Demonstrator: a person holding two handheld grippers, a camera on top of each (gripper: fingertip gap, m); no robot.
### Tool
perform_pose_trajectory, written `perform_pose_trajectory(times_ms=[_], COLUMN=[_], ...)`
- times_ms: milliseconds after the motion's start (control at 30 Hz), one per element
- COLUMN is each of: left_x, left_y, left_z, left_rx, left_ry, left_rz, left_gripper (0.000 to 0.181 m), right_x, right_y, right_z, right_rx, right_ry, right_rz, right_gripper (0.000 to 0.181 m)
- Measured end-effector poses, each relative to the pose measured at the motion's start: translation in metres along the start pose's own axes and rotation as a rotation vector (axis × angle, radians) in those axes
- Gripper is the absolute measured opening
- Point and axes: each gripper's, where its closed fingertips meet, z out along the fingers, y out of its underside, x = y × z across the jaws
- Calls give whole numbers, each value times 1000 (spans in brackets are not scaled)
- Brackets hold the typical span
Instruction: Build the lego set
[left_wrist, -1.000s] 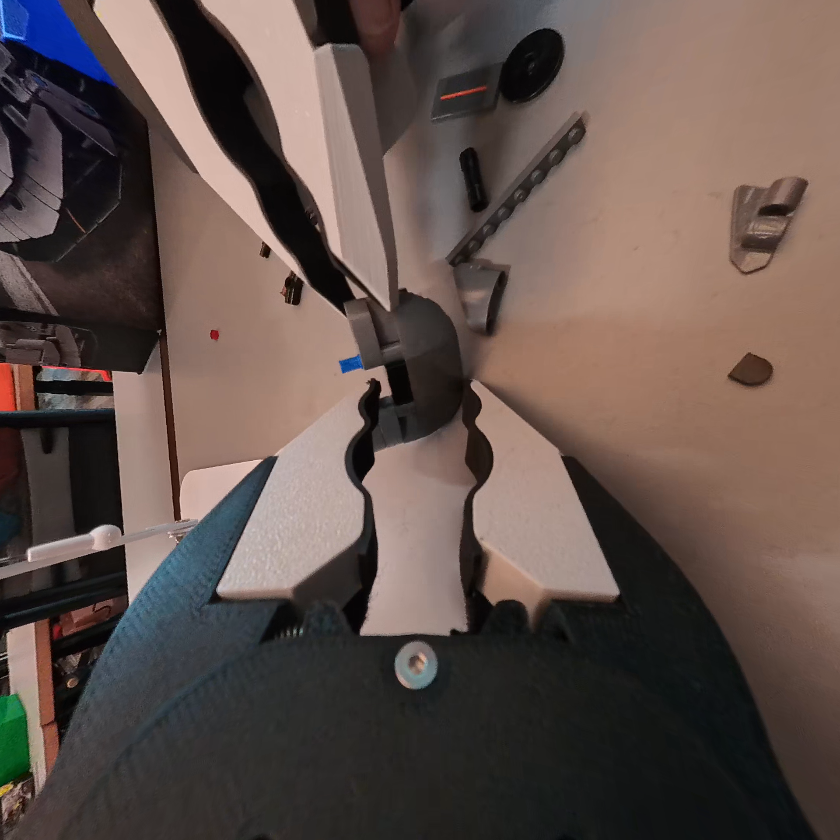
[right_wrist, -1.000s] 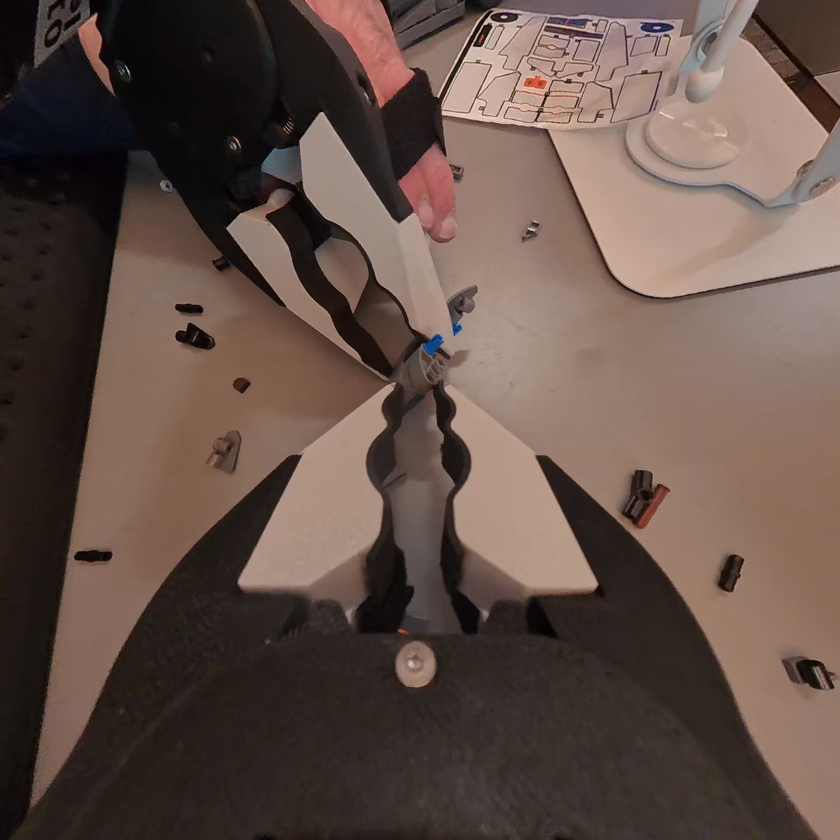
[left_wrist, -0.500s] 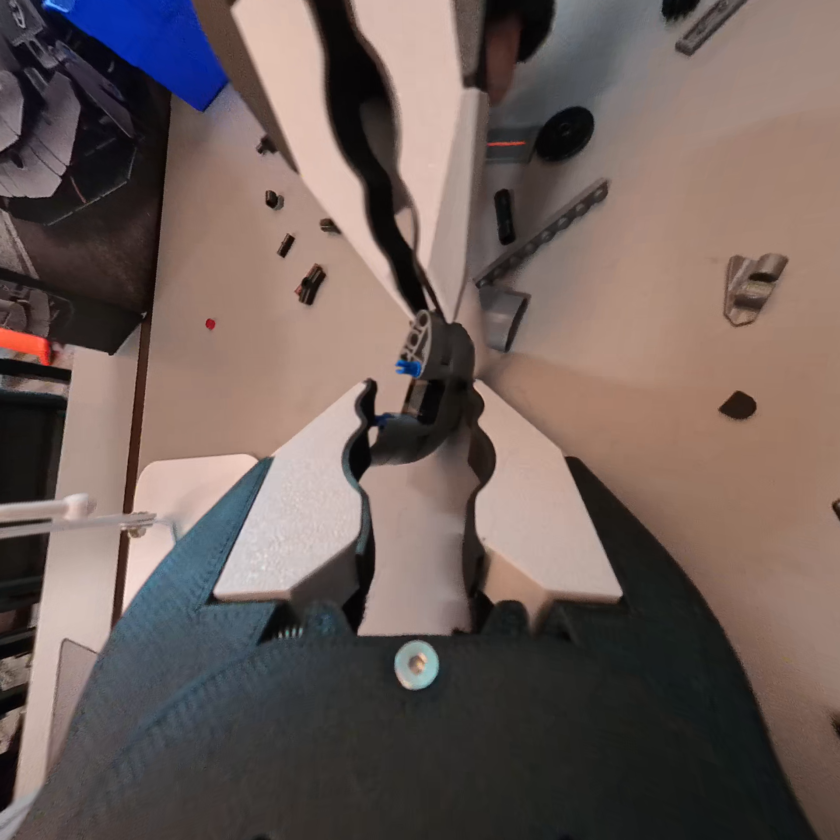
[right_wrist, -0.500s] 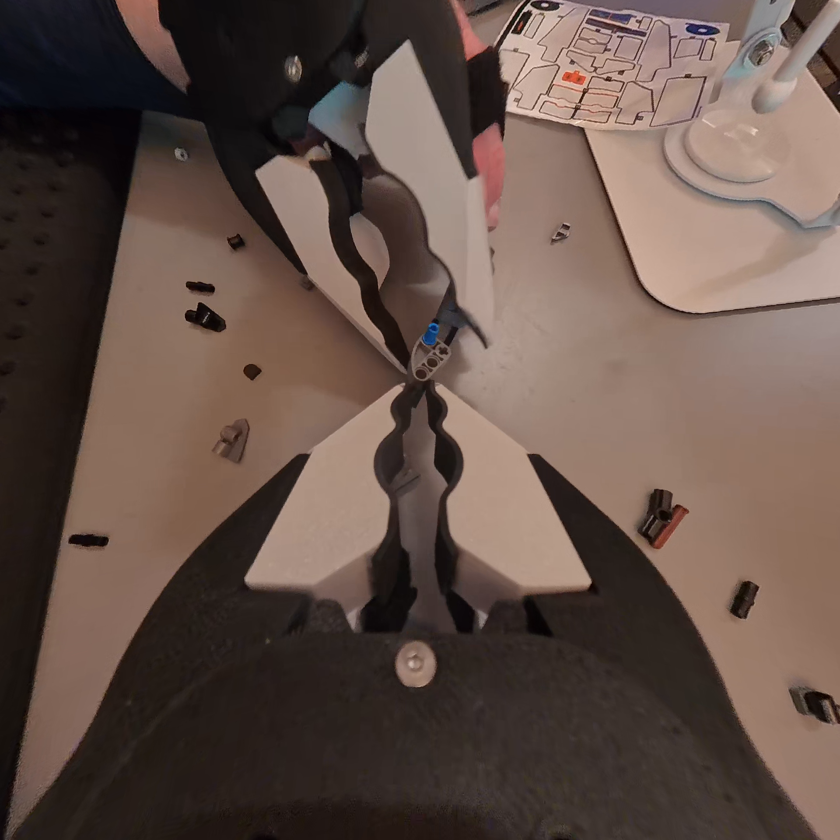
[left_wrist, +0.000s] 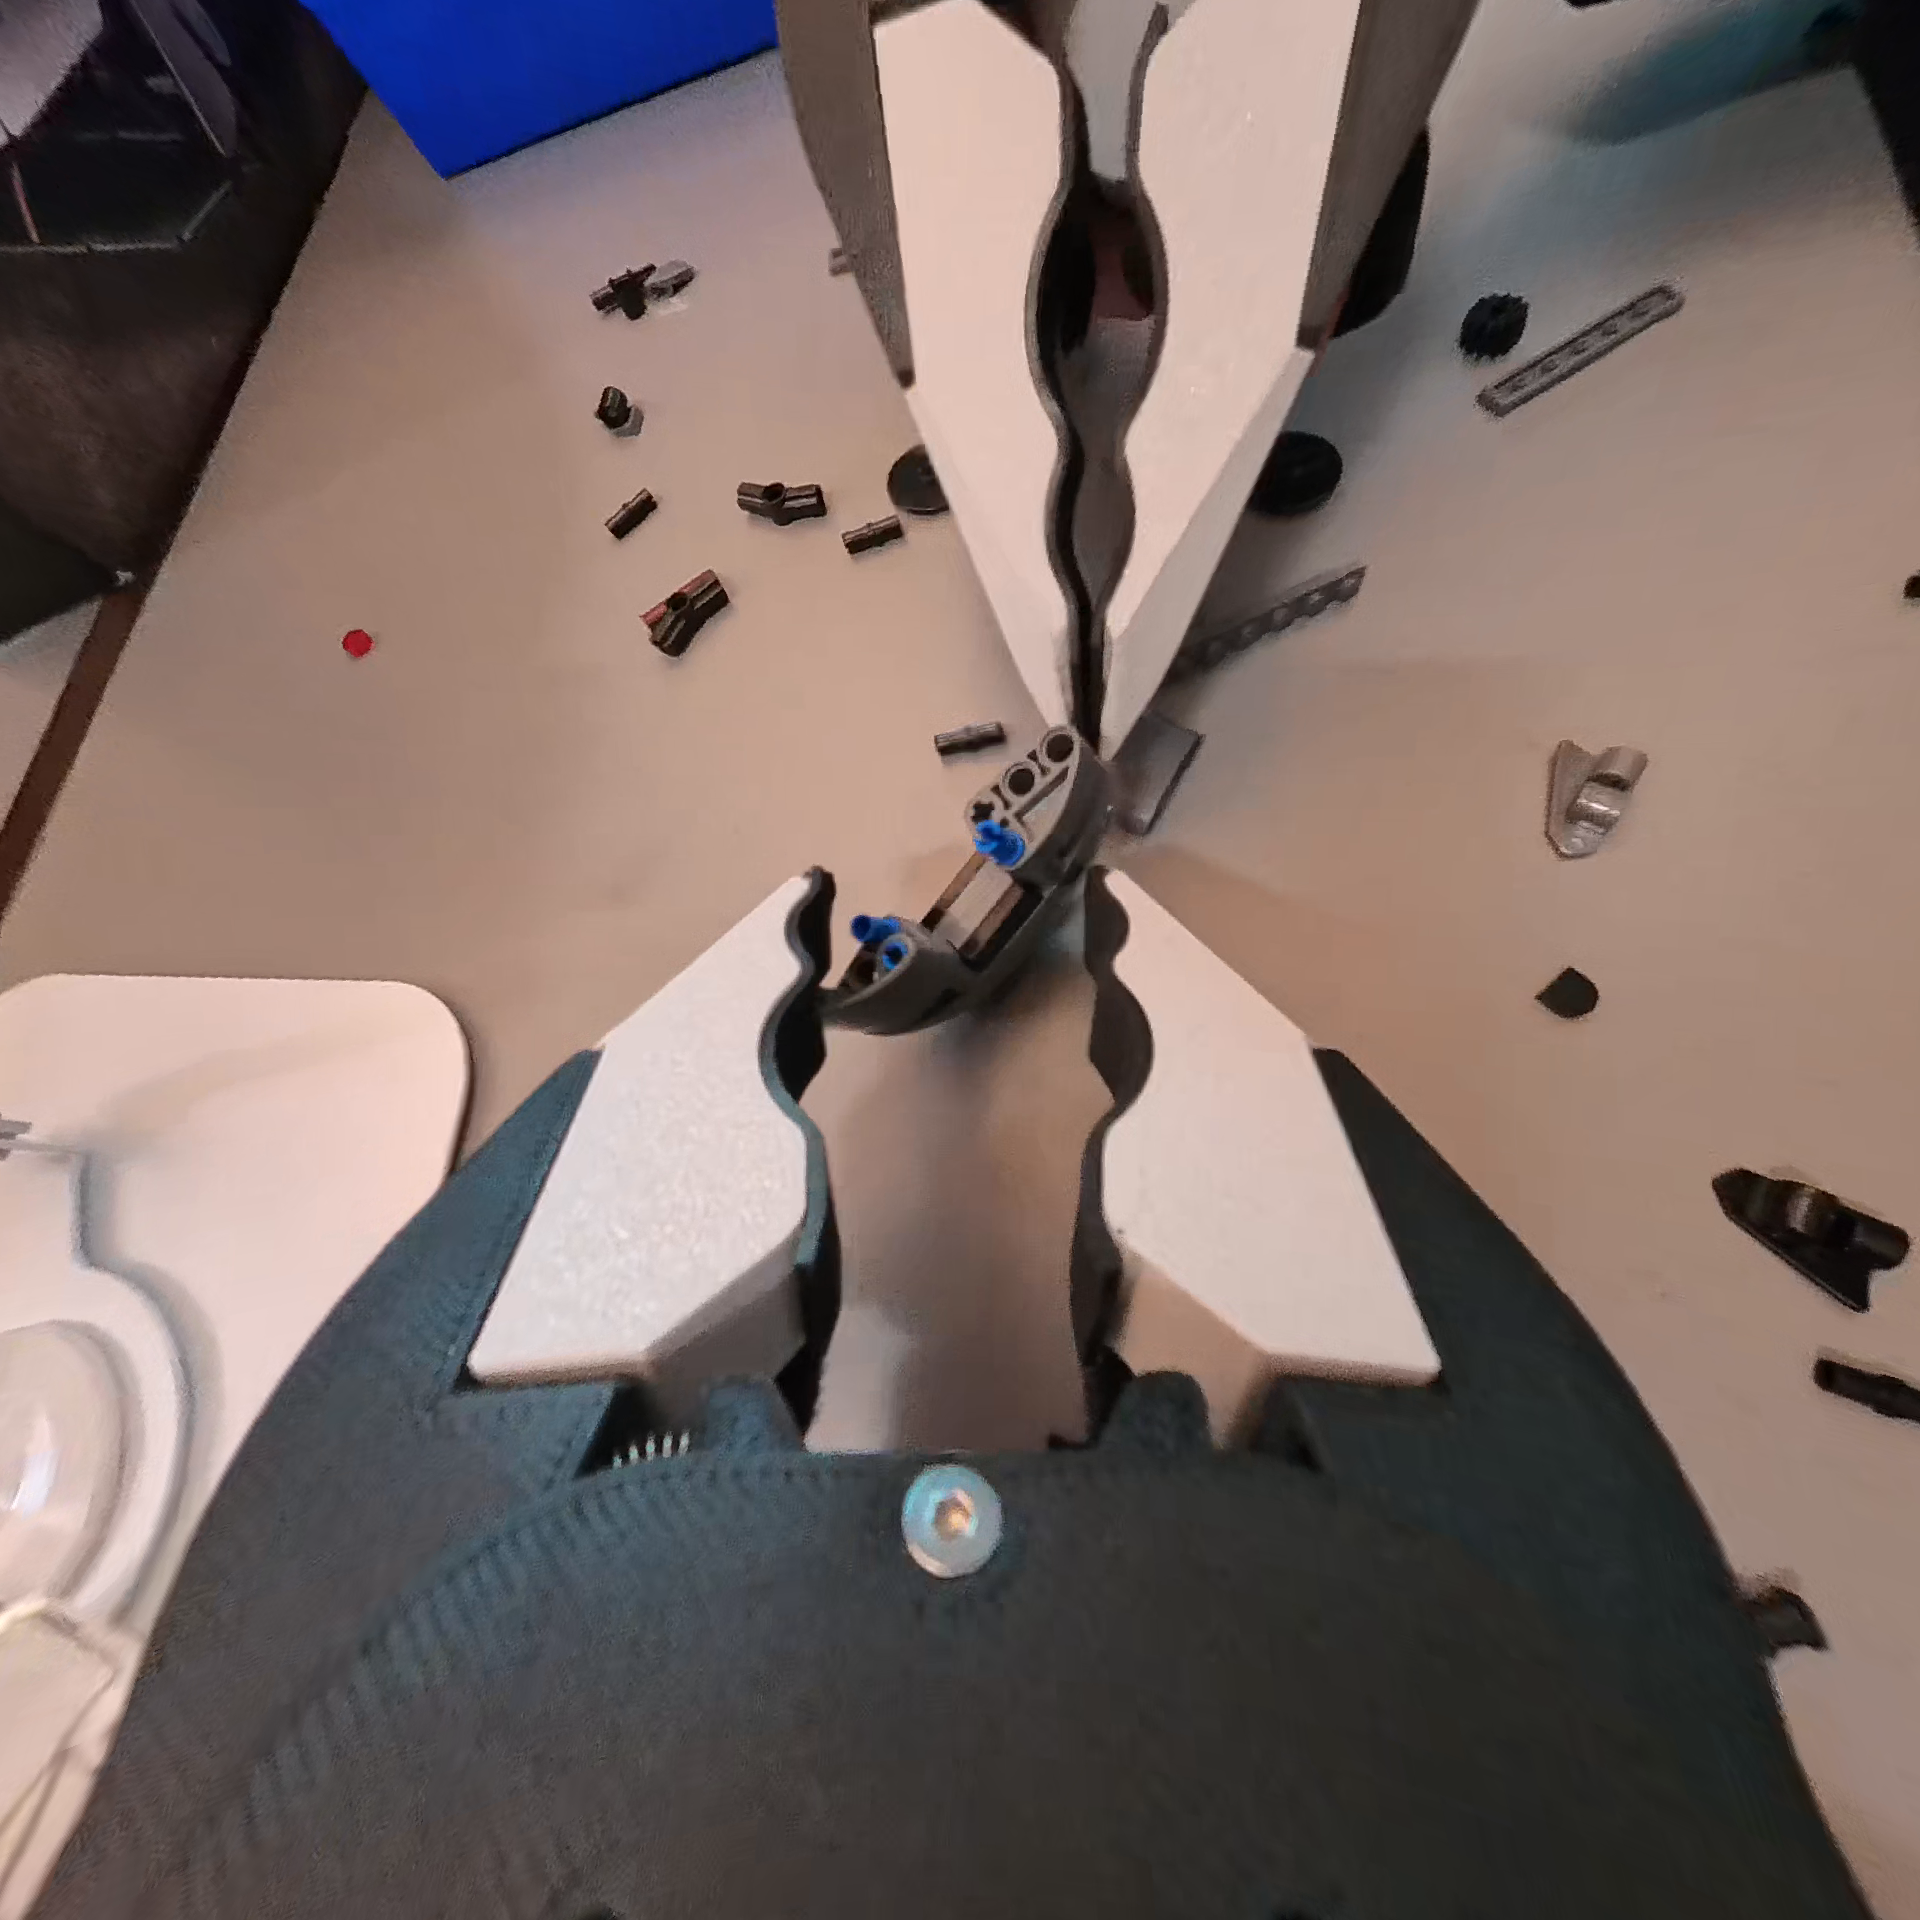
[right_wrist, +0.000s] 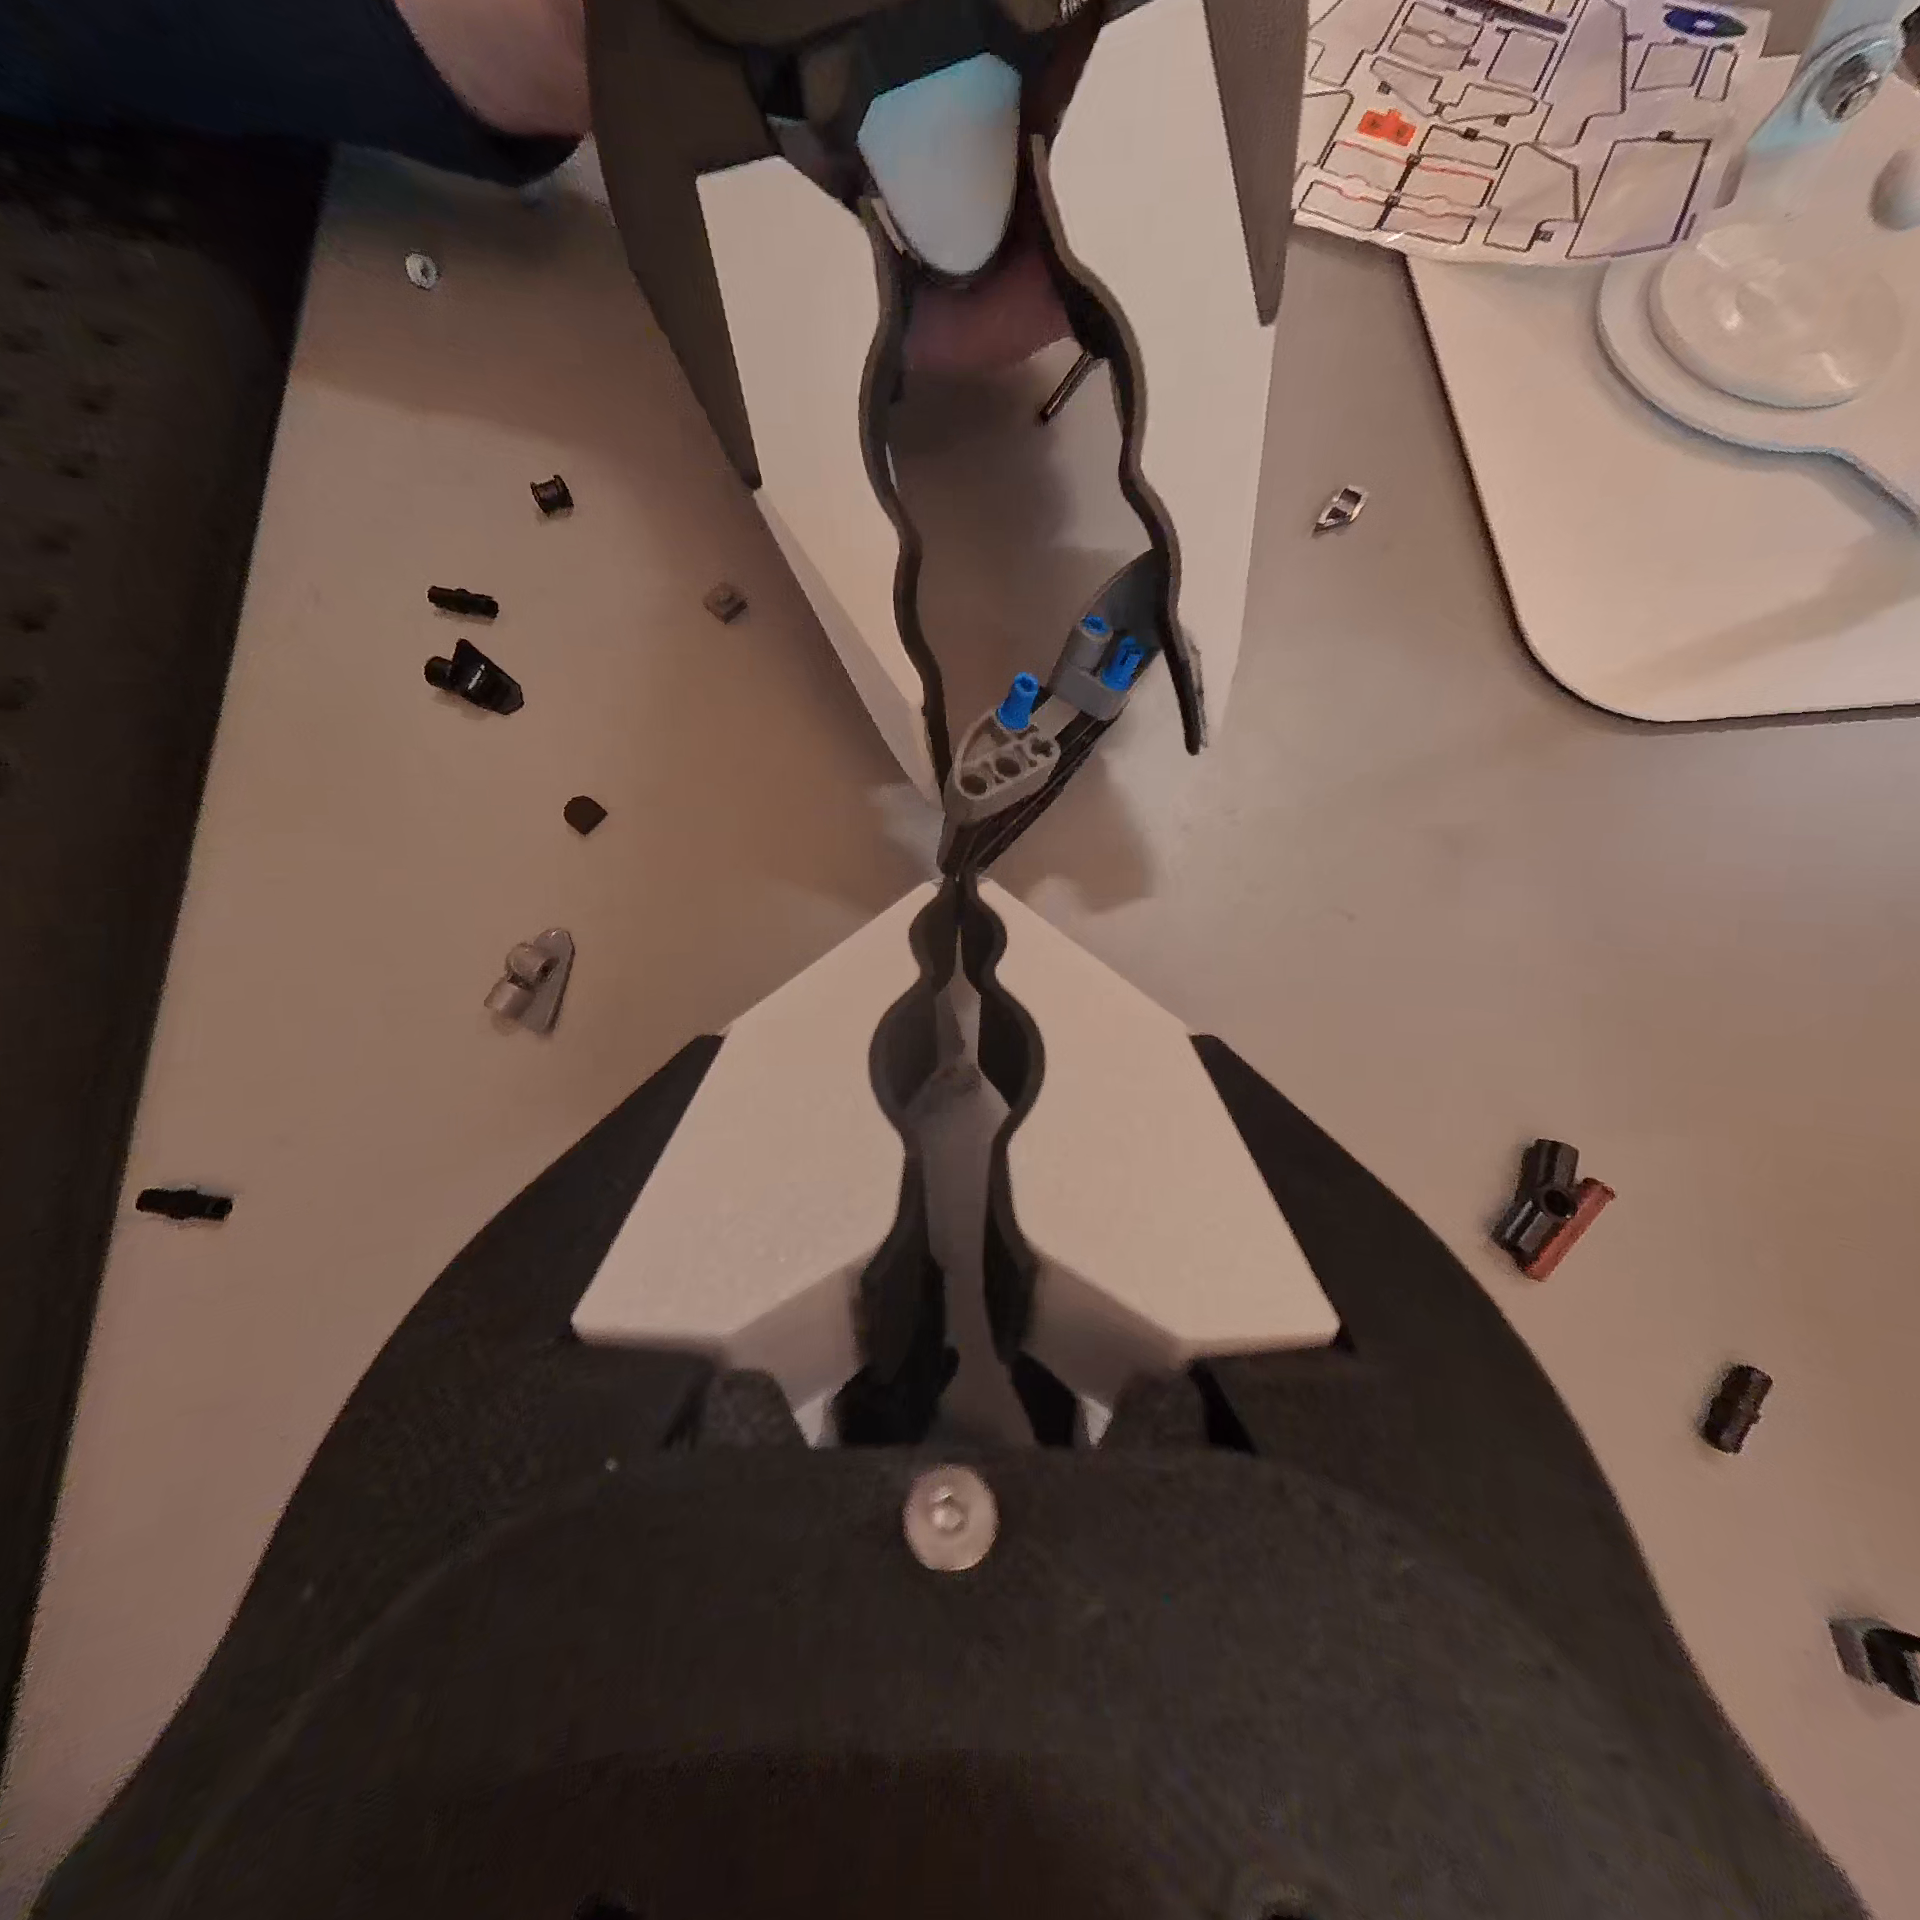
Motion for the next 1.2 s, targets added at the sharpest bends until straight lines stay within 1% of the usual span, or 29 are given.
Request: perform_pose_trajectory(times_ms=[67, 167, 333, 400, 433, 533, 767, 900, 967, 1200], left_x=[3, 6, 5, 4, 4, 6, 8, 8, 6, 4], left_y=[2, 2, 2, 4, 4, 3, 1, 1, 3, 2], left_z=[1, 3, 3, 4, 4, 6, 5, 4, 5, 7], left_rx=[4, 4, -16, -41, -45, -54, -60, -56, -60, -23], left_ry=[30, 39, 16, -6, -8, -6, -7, -2, -1, 21], left_rz=[-16, -5, 37, 54, 62, 77, 93, 74, 63, 7], left_gripper=[44, 41, 39, 34, 29, 25, 22, 24, 29, 29], right_x=[-2, -1, 2, 0, -1, -3, 2, 2, 3, 2], right_y=[1, 2, 0, -2, -2, -3, -2, -1, 0, 0], right_z=[3, 3, 1, 2, 3, 4, 3, 2, 1, 0], right_rx=[-11, -25, -22, -27, -28, -37, -36, -17, -6, 6], right_ry=[-7, 5, 25, 20, 18, 21, 51, 27, 15, 1], right_rz=[-8, -11, -4, 3, -4, -9, -19, -6, 10, 15], right_gripper=[0, 0, 14, 22, 23, 25, 12, 11, 11, 11])
